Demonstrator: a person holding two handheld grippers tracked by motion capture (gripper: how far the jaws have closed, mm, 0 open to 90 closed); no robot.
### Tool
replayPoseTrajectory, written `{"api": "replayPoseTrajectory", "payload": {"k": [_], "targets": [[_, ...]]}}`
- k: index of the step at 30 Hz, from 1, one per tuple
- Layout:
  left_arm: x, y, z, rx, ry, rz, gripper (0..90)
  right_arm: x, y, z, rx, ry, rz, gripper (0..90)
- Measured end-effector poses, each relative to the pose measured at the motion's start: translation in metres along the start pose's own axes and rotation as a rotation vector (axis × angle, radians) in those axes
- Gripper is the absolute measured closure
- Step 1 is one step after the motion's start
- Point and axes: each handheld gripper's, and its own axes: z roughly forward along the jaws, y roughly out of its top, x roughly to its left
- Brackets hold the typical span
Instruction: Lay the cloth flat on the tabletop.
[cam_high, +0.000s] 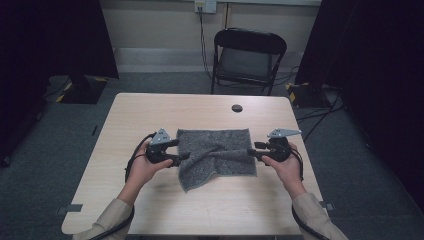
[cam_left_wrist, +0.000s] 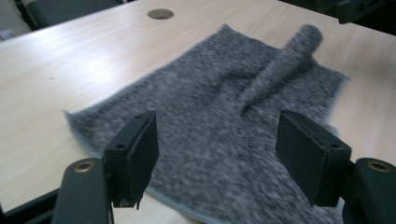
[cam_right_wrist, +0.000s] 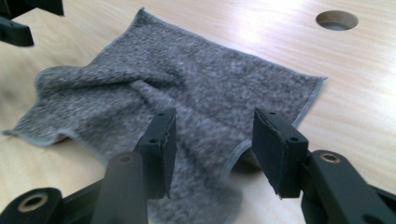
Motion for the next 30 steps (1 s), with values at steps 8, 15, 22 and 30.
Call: {"api": "replayPoseTrajectory", "payload": {"k": [8, 15, 22, 30], "targets": [[-0.022, -0.021, -0.005, 0.022, -0.037, -0.004, 31.0, 0.011, -0.019, -0.011, -0.001, 0.006, -0.012, 50.1], [-0.035, -0.036, -0.007, 0.071, -0.062, 0.018, 34.1, 0.021, -0.043, -0.015, 0.031, 0.008, -0.038, 49.1], [-0.043, -0.045, -0.01, 0.081, -0.066, 0.014, 34.2, 0.024, -0.059, -0.017, 0.054, -0.01, -0.067, 48.1], [-0.054, -0.058, -0.011, 0.128, -0.092, 0.041, 40.4, 0.025, -0.076, -0.019, 0.06, -0.033, -0.067, 51.3]]}}
